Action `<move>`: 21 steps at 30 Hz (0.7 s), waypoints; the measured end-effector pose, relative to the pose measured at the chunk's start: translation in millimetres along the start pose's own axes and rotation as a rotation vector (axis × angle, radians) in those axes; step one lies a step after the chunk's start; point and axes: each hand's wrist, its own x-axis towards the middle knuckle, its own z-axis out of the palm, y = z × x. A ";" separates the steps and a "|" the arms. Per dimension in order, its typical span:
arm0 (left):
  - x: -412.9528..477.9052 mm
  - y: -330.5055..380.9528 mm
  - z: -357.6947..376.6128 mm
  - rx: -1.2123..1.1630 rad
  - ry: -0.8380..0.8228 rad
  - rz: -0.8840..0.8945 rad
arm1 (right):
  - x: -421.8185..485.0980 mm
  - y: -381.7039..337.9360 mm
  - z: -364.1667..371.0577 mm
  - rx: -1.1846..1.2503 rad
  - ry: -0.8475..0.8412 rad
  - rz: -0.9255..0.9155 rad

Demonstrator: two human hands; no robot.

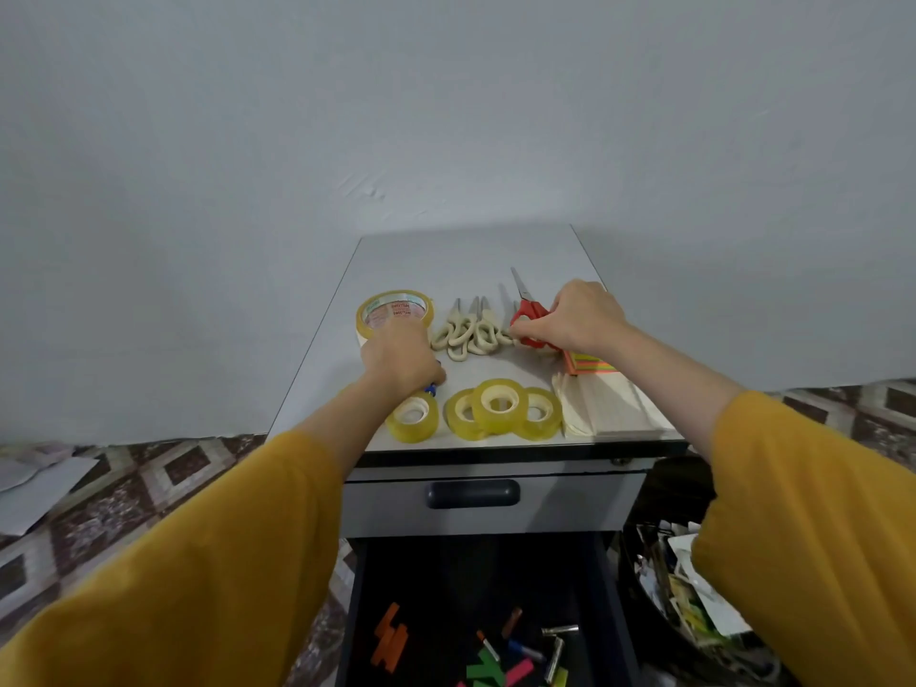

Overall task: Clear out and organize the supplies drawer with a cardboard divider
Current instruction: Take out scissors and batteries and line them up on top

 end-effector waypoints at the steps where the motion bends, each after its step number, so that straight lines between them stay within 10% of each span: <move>1: 0.6 -1.4 0.3 -0.012 0.010 0.003 | 1.0 -2.8 1.4 -0.006 -0.003 0.005; 21: -10.2 -28.7 -14.5 -0.353 0.111 -0.034 | 5.4 -25.6 15.7 -0.035 -0.057 0.011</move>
